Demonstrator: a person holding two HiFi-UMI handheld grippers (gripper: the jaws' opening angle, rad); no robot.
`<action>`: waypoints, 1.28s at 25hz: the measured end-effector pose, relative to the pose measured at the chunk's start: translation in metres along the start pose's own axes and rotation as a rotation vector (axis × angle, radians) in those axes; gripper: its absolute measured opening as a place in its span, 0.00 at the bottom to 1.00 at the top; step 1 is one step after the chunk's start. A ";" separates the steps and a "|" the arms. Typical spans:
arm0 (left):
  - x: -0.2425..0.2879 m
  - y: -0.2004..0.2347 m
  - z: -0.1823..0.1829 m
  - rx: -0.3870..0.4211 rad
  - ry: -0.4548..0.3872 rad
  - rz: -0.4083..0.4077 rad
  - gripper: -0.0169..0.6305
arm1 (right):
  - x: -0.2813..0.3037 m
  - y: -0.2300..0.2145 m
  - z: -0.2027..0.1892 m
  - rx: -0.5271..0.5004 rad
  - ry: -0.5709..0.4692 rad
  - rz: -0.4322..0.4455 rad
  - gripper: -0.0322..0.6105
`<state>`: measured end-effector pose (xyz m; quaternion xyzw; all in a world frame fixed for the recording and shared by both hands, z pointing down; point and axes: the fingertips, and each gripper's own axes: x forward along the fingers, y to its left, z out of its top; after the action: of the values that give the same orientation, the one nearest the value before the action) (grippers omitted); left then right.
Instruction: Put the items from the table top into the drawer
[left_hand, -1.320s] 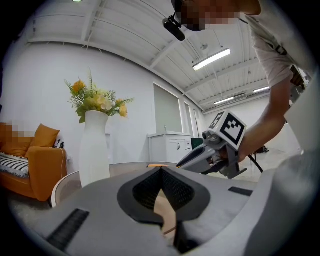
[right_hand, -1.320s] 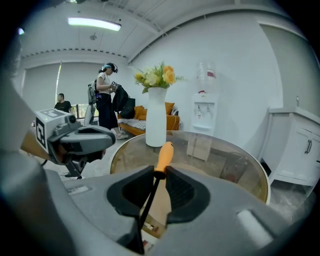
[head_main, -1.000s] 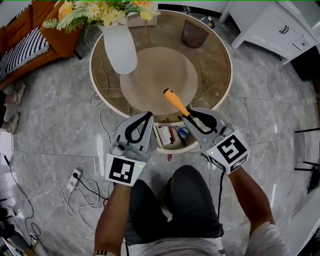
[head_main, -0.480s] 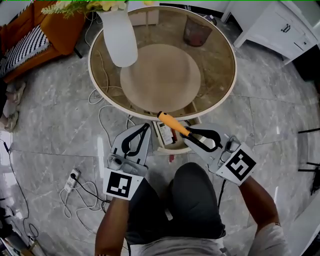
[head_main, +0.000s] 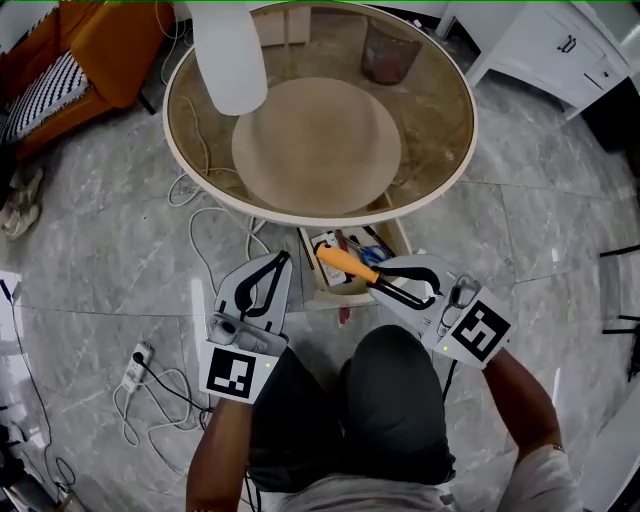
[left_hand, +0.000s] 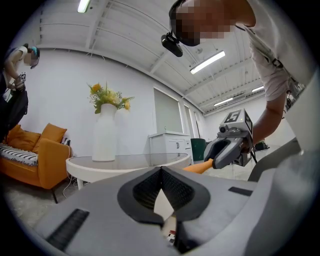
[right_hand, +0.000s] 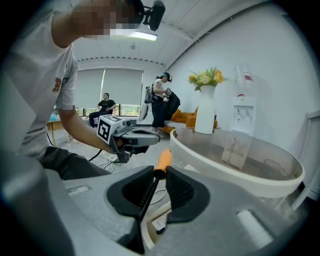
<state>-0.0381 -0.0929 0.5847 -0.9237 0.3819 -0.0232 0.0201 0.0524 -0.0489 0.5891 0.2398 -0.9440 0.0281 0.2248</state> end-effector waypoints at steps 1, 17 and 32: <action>0.002 0.000 -0.004 -0.004 -0.003 -0.002 0.03 | 0.003 -0.003 -0.010 0.009 0.010 -0.012 0.17; 0.021 -0.004 -0.060 -0.017 0.000 -0.027 0.03 | 0.059 -0.056 -0.172 0.115 0.216 -0.114 0.17; 0.026 -0.012 -0.087 0.006 0.019 -0.058 0.03 | 0.115 -0.088 -0.260 0.184 0.469 -0.153 0.17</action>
<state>-0.0161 -0.1043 0.6728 -0.9341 0.3550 -0.0335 0.0186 0.1102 -0.1352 0.8677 0.3167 -0.8388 0.1515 0.4161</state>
